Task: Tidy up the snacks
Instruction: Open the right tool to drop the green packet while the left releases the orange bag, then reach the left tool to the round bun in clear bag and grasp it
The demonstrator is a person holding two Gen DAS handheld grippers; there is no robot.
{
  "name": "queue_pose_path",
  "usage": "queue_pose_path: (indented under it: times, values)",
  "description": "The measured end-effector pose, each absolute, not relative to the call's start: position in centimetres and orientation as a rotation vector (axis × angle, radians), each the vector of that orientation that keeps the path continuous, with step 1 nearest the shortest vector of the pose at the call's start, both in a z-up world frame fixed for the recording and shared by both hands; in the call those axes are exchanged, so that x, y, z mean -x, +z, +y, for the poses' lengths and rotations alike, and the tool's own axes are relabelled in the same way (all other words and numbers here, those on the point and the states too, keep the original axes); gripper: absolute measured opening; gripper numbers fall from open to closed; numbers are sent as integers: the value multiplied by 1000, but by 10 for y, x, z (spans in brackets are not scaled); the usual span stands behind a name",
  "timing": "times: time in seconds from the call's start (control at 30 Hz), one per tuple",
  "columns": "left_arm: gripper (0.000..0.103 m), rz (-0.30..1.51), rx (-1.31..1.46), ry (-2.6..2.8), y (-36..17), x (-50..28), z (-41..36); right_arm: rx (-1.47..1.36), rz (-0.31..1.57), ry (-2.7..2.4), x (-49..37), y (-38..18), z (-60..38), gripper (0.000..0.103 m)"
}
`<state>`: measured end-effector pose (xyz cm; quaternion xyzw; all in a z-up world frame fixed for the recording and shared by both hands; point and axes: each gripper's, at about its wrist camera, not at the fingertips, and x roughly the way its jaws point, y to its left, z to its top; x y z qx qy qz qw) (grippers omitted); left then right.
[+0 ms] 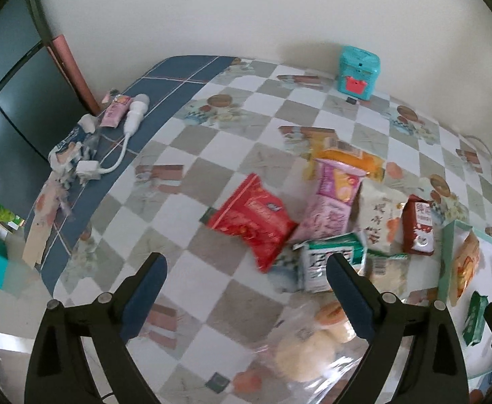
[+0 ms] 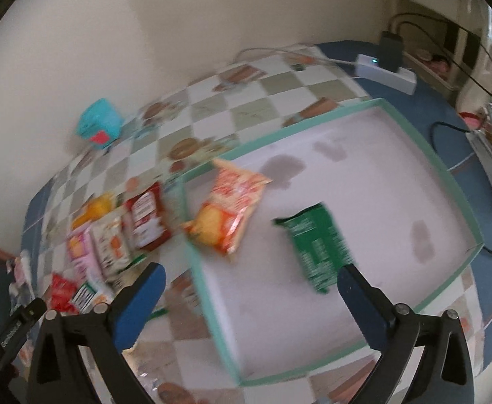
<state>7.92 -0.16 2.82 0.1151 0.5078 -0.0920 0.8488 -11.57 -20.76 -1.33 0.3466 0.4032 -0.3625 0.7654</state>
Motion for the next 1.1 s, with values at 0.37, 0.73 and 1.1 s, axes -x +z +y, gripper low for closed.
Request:
queue_pose_path:
  times: [0.37, 0.73, 1.1]
  values:
    - [96, 1090, -177, -148, 25, -80, 48, -715, 944, -591, 78, -18, -144, 103]
    - [96, 1255, -127, -186, -19, -84, 56, -628, 1074, -499, 43, -43, -103, 103]
    - [96, 1337, -109, -296, -34, -72, 27, -646, 1149, -575, 51, -59, -117, 103]
